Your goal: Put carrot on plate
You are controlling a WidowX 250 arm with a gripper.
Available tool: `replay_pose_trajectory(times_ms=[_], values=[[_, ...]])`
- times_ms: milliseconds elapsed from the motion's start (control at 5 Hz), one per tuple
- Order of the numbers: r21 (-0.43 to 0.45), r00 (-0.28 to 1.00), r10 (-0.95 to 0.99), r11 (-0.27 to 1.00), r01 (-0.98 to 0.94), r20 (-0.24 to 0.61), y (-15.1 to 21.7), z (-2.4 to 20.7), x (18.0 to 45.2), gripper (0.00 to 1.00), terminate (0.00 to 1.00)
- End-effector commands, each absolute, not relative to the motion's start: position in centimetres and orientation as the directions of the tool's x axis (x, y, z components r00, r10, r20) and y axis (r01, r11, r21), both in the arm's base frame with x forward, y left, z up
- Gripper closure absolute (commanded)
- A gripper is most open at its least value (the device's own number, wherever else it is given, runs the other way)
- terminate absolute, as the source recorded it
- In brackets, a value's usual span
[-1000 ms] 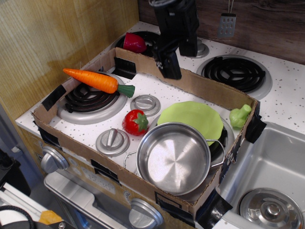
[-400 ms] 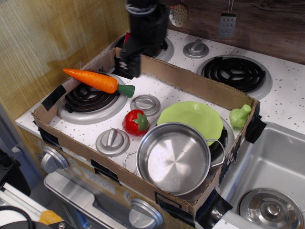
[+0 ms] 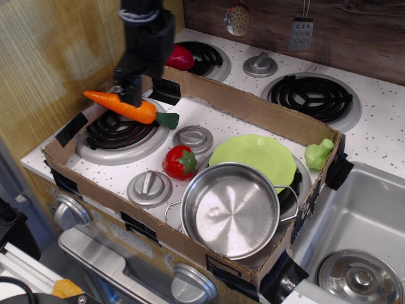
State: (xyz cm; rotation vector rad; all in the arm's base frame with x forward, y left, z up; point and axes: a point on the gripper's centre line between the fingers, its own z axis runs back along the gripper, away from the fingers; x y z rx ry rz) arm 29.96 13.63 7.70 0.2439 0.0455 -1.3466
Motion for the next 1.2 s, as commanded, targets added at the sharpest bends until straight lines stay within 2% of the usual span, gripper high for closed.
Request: replay_pose_trajectory(times_ms=[0,400,600,800,1000], values=[[0.160,0.266,-0.951,0.241,0.957,-0.159,17.3,7.3,29.5,0.00,0.00],[0.158,0.228,-0.971,0.214,0.964,-0.074,17.5,3.2,30.9,0.00,0.00],[0.145,0.221,-0.973,0.210,0.967,-0.067,17.3,2.6,31.2,0.00,0.00],[0.141,0.225,-0.972,0.215,0.966,-0.060,17.2,3.5,31.3,1.00,0.00],[0.133,0.231,-0.972,0.223,0.966,-0.046,16.5,4.9,31.0,1.00,0.00]])
